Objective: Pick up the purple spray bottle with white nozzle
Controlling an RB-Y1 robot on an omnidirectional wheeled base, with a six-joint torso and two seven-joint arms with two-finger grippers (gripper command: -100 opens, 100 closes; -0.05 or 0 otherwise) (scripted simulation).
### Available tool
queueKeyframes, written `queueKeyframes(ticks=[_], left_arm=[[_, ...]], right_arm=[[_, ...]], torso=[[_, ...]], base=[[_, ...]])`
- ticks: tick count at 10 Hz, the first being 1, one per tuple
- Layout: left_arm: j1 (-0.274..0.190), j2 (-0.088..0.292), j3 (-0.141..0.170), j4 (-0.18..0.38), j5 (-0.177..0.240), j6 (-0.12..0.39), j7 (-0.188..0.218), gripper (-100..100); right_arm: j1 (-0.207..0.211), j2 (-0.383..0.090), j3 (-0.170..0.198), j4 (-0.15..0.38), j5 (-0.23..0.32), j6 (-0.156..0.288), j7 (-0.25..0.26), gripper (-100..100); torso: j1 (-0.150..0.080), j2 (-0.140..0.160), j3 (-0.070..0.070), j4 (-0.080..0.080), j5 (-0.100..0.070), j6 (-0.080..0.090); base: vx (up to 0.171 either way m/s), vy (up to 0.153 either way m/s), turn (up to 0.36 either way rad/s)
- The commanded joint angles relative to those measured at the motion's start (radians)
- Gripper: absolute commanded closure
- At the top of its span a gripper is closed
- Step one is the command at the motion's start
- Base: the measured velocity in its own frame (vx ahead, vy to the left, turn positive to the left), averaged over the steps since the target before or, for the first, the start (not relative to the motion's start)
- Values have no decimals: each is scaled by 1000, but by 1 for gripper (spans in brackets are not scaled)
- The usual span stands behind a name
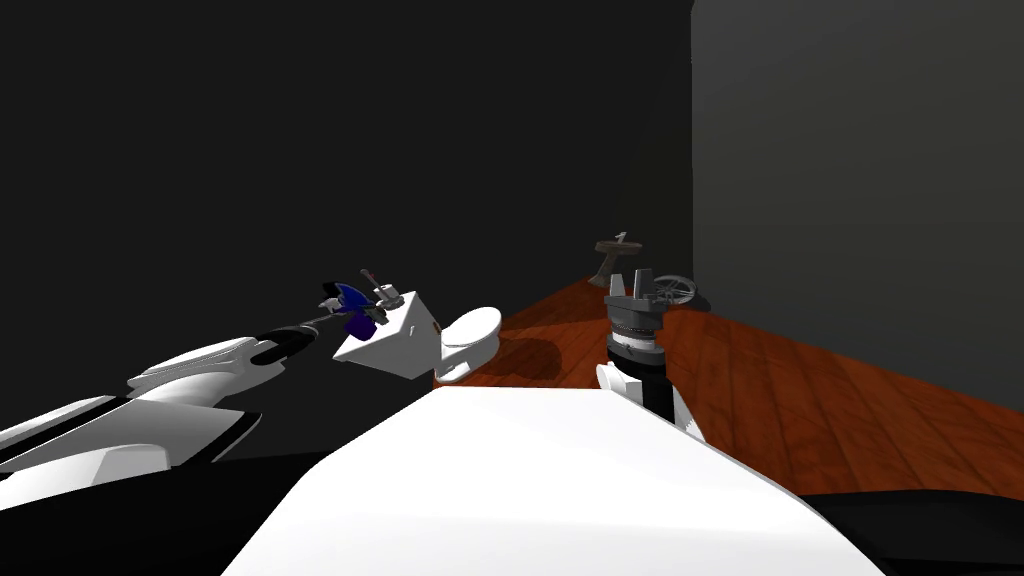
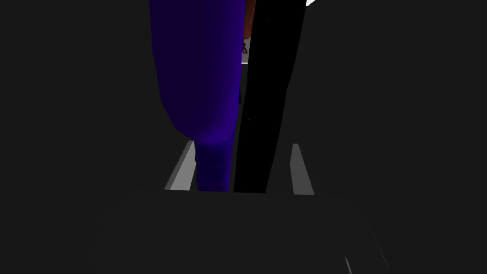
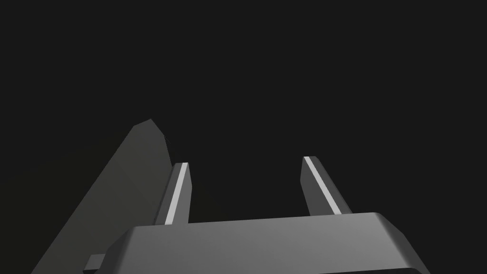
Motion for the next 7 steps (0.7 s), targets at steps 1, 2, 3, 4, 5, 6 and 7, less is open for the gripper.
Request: queueKeyframes(ticks=[1,2,3,4,5,6,7], left_arm=[[0,0,0,0,0,0,0,100],[0,-1,0,-1,0,-1,0,100],[0,0,0,0,0,0,0,100],[0,0,0,0,0,0,0,100],[0,-1,0,0,0,0,0,0],[50,-6,49,-50,9,39,-12,100],[78,-6,65,-81,9,39,-12,100]], right_arm=[[0,0,0,0,0,0,0,0],[0,0,0,0,0,0,0,0],[0,0,0,0,0,0,0,0],[0,0,0,0,0,0,0,0],[0,0,0,0,0,0,0,0],[0,0,0,0,0,0,0,0],[1,0,0,0,0,0,0,0]], torso=[[0,0,0,0,0,0],[2,1,1,1,0,-2],[2,2,1,1,0,-1],[2,2,1,1,0,-1],[2,2,1,1,0,-1],[2,2,1,1,0,-1],[7,-1,0,1,0,-7]], base=[[2,-8,-27],[1,-1,17],[0,0,0],[0,0,0],[0,0,0],[105,80,328],[129,77,261]])
